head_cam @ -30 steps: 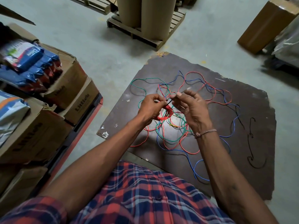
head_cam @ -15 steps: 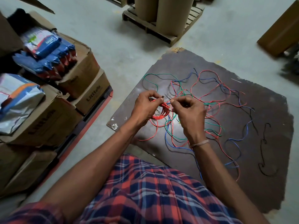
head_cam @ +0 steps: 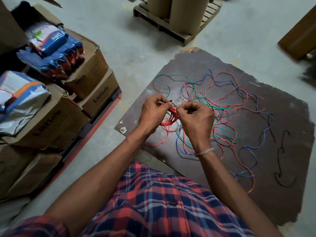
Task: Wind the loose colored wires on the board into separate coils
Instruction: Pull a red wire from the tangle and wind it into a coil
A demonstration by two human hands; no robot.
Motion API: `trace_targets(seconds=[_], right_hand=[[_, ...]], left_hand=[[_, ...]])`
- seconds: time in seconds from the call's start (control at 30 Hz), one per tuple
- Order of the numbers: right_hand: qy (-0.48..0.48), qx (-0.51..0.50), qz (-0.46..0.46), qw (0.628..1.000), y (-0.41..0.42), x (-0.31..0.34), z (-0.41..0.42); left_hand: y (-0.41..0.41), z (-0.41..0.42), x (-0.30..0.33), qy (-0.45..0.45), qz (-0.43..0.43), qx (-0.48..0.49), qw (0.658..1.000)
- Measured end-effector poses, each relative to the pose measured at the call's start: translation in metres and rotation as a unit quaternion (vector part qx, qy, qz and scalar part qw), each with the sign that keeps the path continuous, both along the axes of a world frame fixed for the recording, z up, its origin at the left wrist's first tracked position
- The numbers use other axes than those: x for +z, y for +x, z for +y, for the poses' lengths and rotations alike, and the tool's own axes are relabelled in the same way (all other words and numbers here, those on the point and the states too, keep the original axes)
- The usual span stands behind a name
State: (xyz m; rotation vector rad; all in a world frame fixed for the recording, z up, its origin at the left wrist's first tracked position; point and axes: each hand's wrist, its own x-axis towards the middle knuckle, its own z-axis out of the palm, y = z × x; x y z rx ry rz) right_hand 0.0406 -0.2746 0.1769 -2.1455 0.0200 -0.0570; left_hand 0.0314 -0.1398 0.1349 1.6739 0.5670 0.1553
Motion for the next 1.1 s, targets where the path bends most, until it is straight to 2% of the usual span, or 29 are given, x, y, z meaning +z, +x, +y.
trace_targets(seconds=[0.53,1.1], right_hand=[[-0.01,-0.011,0.016,1.0,-0.0016,0.0018,0.0007],[-0.007,-0.012,0.014,1.0,-0.0017,0.0037,-0.0023]], left_hand=[[-0.0027,-0.0013,-0.001,0.055,-0.006,-0.01,0.998],[-0.0022,-0.0046,0.0005,0.052,0.011,-0.007,0.999]])
